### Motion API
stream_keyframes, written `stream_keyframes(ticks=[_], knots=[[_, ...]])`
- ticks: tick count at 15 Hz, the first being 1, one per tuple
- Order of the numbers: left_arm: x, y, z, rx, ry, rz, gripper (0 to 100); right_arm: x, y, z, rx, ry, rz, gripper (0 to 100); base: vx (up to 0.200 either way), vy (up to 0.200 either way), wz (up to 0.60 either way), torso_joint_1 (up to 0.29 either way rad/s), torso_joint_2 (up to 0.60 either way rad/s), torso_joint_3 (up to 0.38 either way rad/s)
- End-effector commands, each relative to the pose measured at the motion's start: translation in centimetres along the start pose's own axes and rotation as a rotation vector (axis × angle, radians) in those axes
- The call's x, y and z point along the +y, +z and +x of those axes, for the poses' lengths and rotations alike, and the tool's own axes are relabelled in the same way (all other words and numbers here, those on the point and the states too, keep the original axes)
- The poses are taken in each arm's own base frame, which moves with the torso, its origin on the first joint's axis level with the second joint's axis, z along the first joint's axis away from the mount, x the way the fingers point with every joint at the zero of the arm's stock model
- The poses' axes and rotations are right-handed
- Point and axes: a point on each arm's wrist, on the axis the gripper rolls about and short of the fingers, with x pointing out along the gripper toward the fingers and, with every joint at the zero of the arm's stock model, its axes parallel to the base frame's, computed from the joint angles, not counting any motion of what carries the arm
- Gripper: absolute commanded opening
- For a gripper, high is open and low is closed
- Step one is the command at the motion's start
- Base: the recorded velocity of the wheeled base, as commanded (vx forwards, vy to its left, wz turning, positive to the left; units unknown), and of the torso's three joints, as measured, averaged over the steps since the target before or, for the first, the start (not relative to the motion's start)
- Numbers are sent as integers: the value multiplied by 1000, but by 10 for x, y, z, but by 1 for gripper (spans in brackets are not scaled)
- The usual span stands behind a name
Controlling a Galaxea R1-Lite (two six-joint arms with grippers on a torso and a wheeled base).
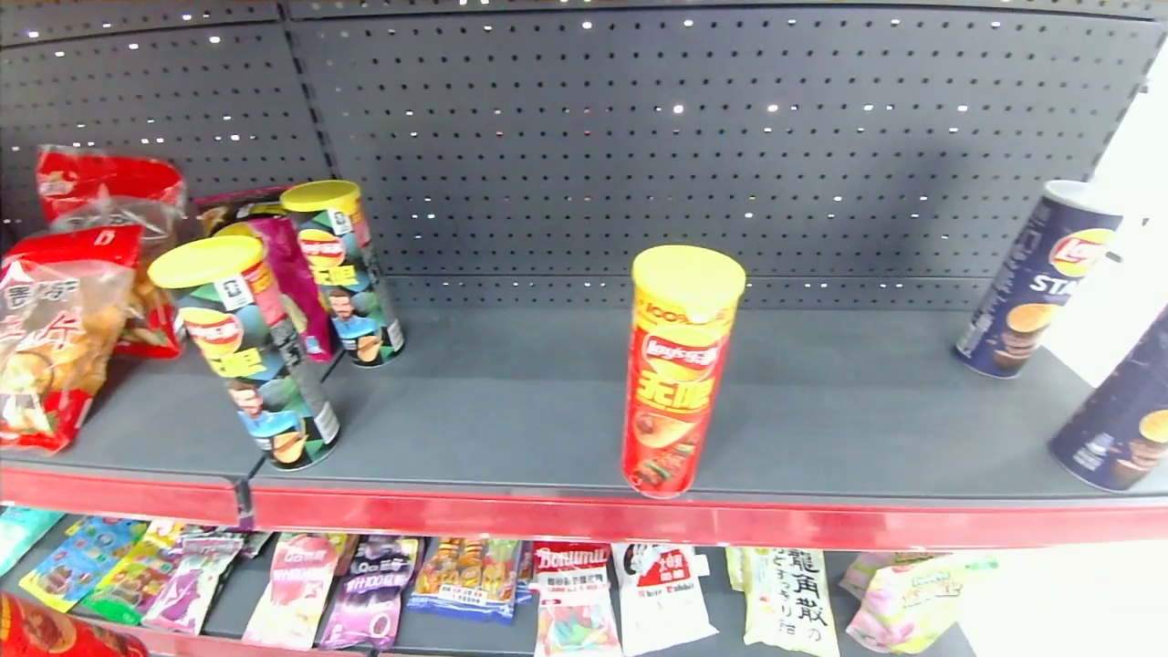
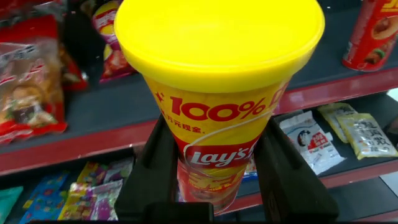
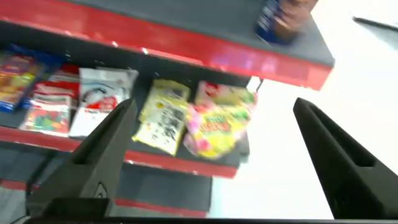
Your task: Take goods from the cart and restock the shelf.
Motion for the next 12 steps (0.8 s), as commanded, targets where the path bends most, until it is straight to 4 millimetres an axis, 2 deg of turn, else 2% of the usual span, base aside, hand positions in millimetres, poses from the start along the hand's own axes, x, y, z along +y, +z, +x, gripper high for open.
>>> stream_keyframes(ticks=[1,4,7,9,12], knots=[[0,1,2,9,-1,-1,0,1,-2,2,14,5,-1,100,0,0,-600,-2,-2,7],[0,1,1,6,-1,0,0,1,-3,2,18,10,5,100,0,0,-600,2,2,-1],[2,10,1,-7,3,0,0,4,-15,12,10,8,9,100,0,0,0,0,0,0],[3,21,5,-9,0,0,0,6,-20,20,-65,3,33,100,0,0,0,0,0,0],[3,17,6,6,-5,0,0,9,-23,22,-104,116,120,100,0,0,0,0,0,0]])
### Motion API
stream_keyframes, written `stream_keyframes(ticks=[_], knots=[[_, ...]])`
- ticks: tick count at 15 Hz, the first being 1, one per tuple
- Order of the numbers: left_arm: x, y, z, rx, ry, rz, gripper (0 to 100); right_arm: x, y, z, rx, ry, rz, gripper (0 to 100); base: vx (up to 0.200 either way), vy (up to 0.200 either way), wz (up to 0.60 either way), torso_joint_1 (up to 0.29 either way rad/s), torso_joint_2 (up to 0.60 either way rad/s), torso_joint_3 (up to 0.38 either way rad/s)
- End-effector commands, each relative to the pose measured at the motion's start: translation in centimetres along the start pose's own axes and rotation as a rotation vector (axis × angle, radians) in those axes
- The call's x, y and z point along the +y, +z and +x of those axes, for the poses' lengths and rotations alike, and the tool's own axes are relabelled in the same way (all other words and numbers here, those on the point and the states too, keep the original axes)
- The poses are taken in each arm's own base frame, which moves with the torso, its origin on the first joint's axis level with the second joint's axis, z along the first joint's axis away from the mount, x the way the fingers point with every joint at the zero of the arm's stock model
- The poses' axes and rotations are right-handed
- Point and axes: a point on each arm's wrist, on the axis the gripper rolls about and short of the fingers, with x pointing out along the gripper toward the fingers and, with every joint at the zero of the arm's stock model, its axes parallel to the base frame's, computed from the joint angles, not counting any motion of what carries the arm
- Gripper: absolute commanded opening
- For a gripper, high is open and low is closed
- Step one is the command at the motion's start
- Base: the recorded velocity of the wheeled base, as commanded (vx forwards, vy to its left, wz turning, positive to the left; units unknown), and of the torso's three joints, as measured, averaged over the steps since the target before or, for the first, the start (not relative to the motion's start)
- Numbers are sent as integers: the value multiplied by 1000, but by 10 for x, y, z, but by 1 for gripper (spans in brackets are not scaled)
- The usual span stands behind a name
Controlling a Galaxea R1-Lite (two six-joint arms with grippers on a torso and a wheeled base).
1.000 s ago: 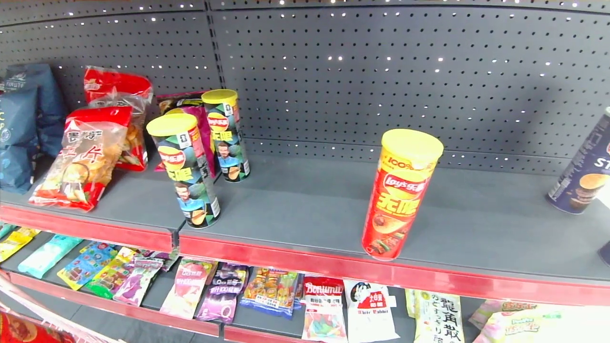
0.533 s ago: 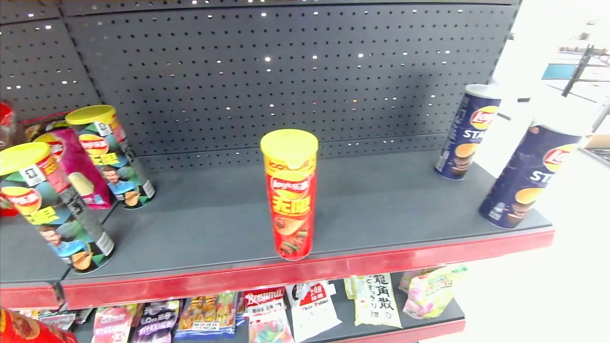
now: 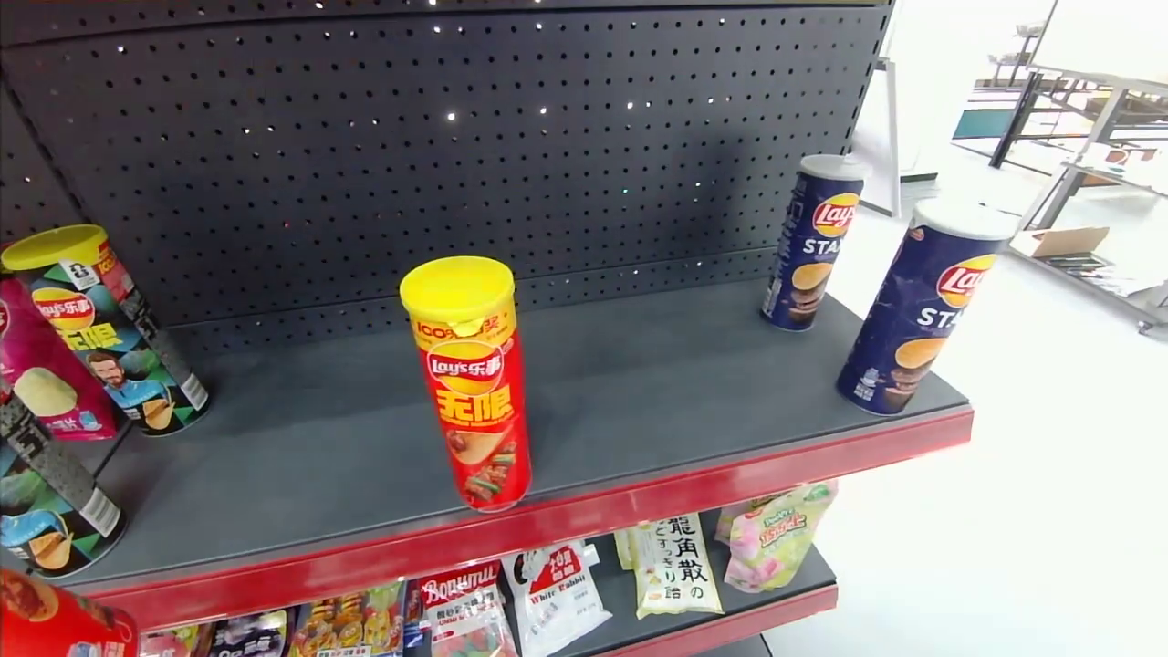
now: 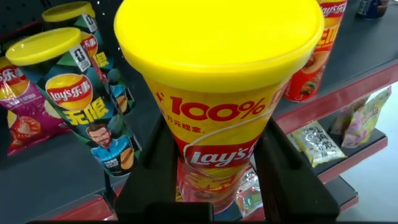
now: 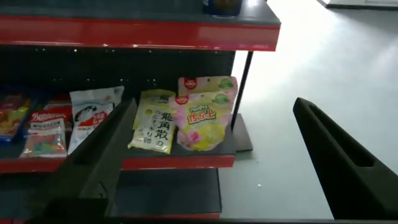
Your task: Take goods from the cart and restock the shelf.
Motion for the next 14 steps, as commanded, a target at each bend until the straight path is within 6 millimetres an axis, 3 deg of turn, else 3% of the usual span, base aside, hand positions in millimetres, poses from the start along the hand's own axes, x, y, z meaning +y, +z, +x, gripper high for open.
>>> stream_keyframes(ticks=[1,4,6,8,11,14], knots=[[-1,-5,3,26,-6,-3,0,0,-3,1,13,15,29,100,0,0,0,0,0,0],[-1,-9,7,46,-27,-7,0,-1,-3,-1,3,-116,83,100,0,0,0,0,0,0],[-2,-10,7,45,-61,-10,0,4,-5,-6,-78,-34,59,100,0,0,0,0,0,0],[-2,-10,8,50,-74,-11,0,3,-5,-6,-73,-75,67,100,0,0,0,0,0,0],[-3,-11,10,58,-122,-14,0,0,-5,-6,-91,-220,86,100,0,0,0,0,0,0],[-5,-11,10,51,-171,-15,0,2,-7,-5,-83,-100,71,100,0,0,0,0,0,0]])
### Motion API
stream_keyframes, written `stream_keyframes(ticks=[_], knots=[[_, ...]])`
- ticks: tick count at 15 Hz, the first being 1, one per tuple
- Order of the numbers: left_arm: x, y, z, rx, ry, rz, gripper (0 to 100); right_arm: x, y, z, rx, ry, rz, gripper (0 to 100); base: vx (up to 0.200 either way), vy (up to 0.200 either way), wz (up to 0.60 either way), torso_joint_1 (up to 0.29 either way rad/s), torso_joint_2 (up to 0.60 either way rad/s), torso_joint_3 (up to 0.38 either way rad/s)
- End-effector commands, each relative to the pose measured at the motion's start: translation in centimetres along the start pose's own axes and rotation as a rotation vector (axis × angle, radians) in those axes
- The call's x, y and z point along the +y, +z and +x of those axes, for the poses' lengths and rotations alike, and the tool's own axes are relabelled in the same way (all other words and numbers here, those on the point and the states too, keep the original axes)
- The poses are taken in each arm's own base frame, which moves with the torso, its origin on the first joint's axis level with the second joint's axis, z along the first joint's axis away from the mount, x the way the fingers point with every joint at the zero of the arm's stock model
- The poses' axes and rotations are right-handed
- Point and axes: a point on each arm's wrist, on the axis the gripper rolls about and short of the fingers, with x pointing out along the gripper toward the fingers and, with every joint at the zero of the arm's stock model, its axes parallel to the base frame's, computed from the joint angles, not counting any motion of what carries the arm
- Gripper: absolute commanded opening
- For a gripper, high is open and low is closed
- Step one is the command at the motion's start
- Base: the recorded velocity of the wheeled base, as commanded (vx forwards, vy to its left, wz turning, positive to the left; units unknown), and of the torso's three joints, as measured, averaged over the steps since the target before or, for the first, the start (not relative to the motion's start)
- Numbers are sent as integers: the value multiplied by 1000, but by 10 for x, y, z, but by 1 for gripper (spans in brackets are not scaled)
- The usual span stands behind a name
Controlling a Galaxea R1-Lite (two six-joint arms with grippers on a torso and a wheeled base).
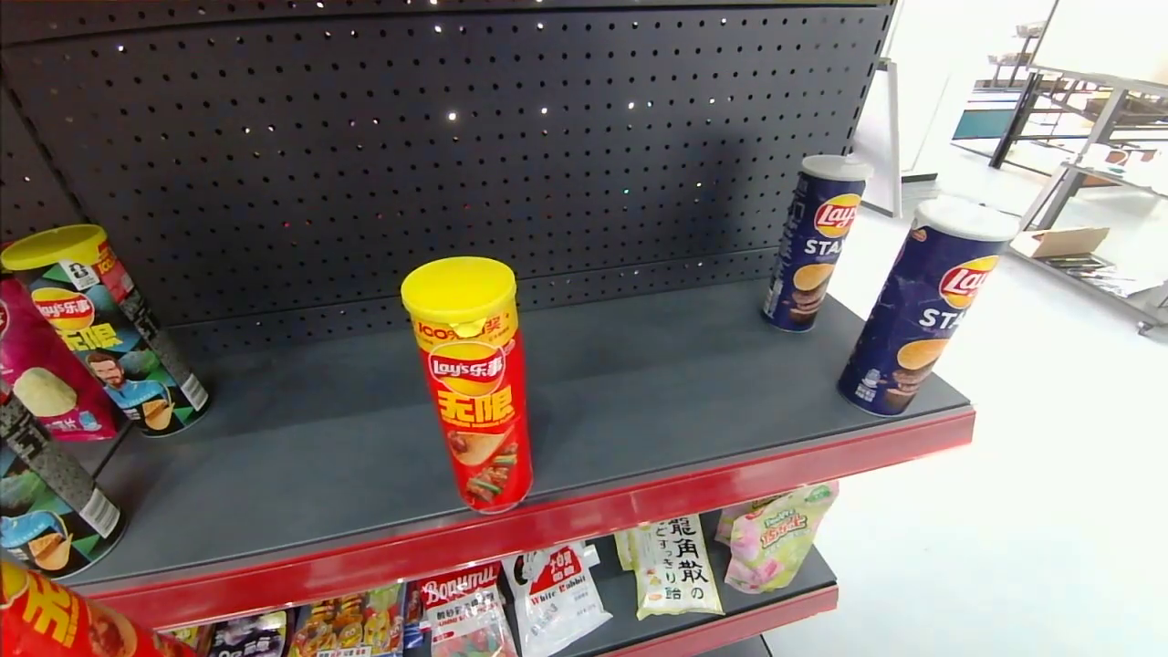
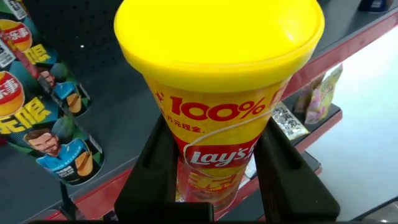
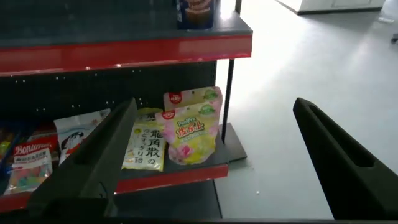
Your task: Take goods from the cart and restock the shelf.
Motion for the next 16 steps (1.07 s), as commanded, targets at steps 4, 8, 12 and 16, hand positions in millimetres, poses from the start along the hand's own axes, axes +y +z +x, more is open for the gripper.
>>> stream_keyframes(ticks=[4,8,12,16], knots=[[0,0,3,10,-40,-3,0,0,-7,0,47,8,20,100,0,0,0,0,0,0],[4,10,19,67,-82,-21,0,0,-7,0,47,8,27,100,0,0,0,0,0,0],[22,51,79,18,-77,-9,0,0,-6,0,46,8,27,100,0,0,0,0,0,0],[38,76,137,66,-76,-47,0,0,-6,0,46,8,27,100,0,0,0,0,0,0]])
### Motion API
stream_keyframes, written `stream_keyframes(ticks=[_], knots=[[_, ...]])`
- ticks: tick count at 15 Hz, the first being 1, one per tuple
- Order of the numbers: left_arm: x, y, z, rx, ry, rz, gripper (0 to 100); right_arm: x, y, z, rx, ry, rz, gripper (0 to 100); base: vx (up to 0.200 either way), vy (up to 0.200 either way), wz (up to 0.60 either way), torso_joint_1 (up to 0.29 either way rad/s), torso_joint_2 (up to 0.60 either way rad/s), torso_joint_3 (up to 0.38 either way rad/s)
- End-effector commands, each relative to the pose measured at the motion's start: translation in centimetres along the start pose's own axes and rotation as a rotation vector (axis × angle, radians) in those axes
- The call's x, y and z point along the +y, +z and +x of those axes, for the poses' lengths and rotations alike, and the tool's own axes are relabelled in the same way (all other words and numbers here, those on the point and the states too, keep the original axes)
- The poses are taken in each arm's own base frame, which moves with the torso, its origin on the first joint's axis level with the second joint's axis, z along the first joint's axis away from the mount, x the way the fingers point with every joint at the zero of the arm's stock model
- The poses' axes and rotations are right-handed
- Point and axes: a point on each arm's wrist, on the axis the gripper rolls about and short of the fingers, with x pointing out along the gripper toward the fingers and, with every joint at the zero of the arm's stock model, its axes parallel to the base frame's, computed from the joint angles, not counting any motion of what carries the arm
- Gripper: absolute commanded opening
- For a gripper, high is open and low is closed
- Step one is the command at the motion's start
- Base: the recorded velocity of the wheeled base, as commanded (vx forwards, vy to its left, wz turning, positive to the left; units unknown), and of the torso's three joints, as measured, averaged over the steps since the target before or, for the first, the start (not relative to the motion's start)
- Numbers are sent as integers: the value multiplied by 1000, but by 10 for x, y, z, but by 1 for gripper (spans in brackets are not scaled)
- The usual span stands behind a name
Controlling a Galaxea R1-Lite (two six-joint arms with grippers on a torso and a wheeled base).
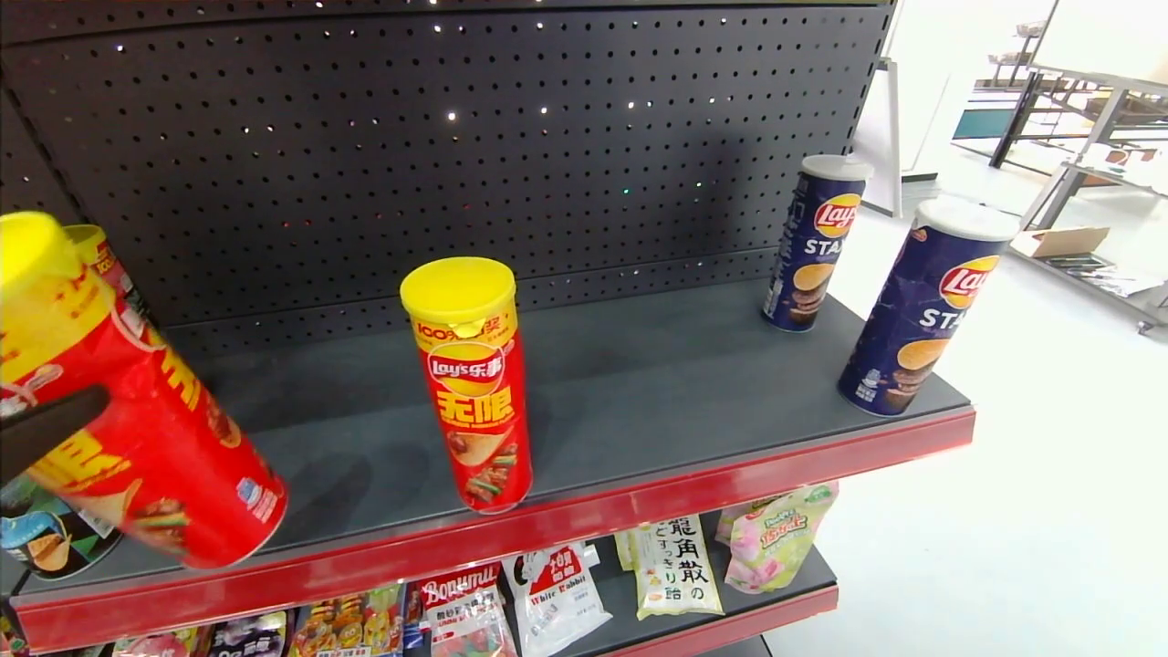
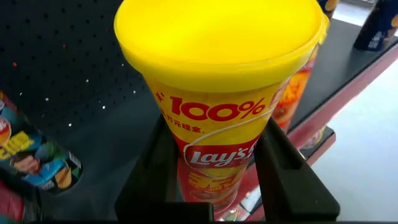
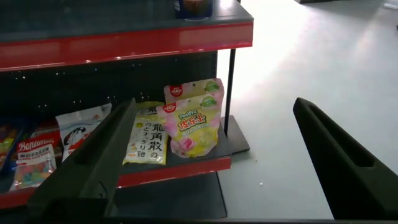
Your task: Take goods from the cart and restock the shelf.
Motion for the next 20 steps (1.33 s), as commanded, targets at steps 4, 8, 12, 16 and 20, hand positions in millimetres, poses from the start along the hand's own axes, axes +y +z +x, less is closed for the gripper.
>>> stream_keyframes(ticks=[4,8,12,16,20], knots=[[31,20,115,115,-31,-68,0,0,0,0,-1,0,0,100,0,0,0,0,0,0],[40,11,183,104,-63,-72,0,0,0,0,-1,0,0,100,0,0,0,0,0,0],[30,-6,238,155,-130,-80,0,0,0,0,-1,0,0,100,0,0,0,0,0,0],[17,-2,273,115,-174,-103,0,0,0,0,-1,0,0,100,0,0,0,0,0,0],[10,-6,280,124,-196,-102,0,0,0,0,-1,0,0,100,0,0,0,0,0,0]])
